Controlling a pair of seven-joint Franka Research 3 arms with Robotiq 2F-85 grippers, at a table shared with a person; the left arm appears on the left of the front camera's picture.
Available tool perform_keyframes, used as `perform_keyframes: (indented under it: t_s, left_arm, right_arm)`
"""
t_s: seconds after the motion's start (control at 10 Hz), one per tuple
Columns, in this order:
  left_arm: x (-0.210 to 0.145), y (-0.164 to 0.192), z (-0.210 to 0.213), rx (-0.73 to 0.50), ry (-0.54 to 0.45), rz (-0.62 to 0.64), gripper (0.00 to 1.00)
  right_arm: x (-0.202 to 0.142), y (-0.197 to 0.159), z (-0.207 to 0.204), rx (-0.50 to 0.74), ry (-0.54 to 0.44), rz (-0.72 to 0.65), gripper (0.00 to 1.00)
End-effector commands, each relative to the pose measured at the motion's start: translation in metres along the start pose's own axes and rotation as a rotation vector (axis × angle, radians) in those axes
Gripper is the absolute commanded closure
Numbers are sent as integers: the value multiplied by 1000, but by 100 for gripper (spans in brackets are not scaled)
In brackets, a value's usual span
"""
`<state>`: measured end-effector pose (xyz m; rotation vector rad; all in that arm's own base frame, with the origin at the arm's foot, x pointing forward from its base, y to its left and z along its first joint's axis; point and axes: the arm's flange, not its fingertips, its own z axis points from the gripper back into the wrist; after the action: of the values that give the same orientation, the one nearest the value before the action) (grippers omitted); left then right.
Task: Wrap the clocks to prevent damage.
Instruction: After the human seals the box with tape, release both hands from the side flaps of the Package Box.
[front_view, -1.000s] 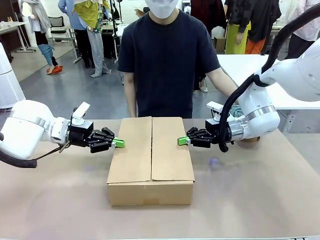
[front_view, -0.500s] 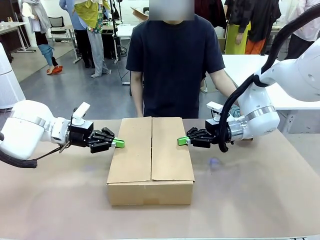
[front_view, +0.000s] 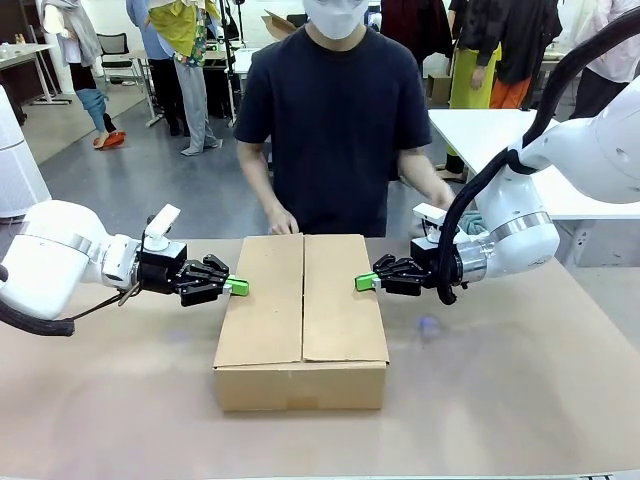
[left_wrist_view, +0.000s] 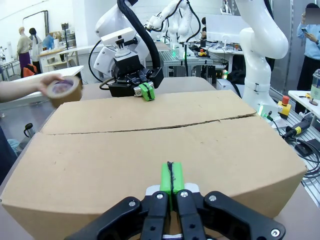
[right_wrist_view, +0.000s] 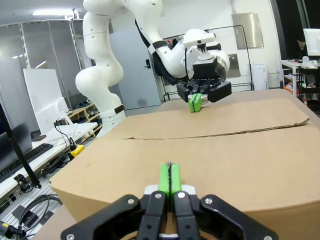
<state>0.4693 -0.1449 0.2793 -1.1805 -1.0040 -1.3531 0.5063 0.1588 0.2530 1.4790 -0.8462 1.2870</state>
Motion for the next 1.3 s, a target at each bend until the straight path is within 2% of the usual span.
perform_keyframes:
  t_s: [0.0, 1.2]
  left_arm:
    - [-4, -1, -2, 11, 4, 8, 100]
    - [-4, -1, -2, 11, 4, 8, 100]
  right_arm:
    - [-3, 0, 1, -11, 4, -10, 99]
    - [-3, 0, 1, -11, 4, -10, 99]
